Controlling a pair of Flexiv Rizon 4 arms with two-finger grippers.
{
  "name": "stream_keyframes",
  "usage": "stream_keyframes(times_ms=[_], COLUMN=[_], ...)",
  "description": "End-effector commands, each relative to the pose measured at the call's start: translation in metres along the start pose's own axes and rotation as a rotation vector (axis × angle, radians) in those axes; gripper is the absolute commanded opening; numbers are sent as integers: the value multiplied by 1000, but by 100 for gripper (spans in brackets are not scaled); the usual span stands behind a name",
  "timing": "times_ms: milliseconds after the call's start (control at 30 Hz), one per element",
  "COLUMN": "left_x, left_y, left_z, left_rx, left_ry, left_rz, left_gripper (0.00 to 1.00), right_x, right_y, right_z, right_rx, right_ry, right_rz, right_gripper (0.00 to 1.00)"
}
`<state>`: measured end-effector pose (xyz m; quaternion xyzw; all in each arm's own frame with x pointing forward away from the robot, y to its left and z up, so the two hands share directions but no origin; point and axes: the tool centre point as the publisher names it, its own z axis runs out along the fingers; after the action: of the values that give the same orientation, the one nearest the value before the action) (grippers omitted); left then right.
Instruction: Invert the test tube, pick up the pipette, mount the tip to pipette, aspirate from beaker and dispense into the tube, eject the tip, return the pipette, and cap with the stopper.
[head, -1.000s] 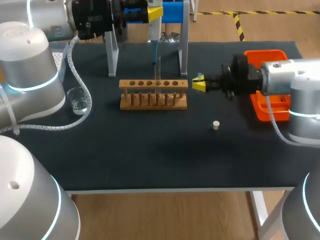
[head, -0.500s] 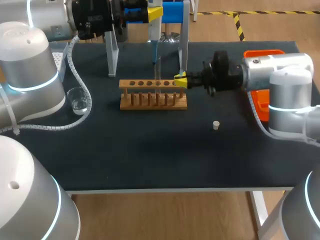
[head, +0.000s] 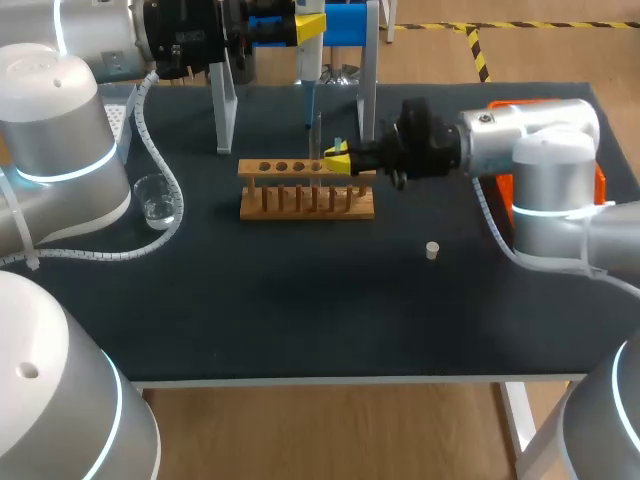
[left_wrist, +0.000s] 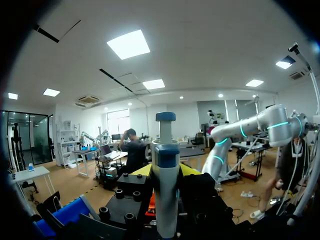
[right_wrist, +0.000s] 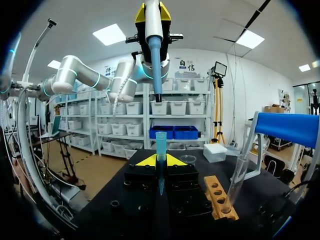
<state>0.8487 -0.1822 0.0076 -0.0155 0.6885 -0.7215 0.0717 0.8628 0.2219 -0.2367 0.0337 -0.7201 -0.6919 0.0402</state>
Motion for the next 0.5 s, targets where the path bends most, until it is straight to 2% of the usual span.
stream_keyframes(times_ms=[33, 500], left_x=[0, 0], left_y=[0, 0], left_z=[-1, -1], left_rx=[0, 0], left_ry=[2, 2], left_rz=[0, 0], left_gripper=[0, 0], right_x=[-6, -9], right_y=[0, 9], right_z=[10, 26], right_rx=[1, 2], right_ry=[9, 33], right_rz=[-3, -18], right_gripper=[0, 0])
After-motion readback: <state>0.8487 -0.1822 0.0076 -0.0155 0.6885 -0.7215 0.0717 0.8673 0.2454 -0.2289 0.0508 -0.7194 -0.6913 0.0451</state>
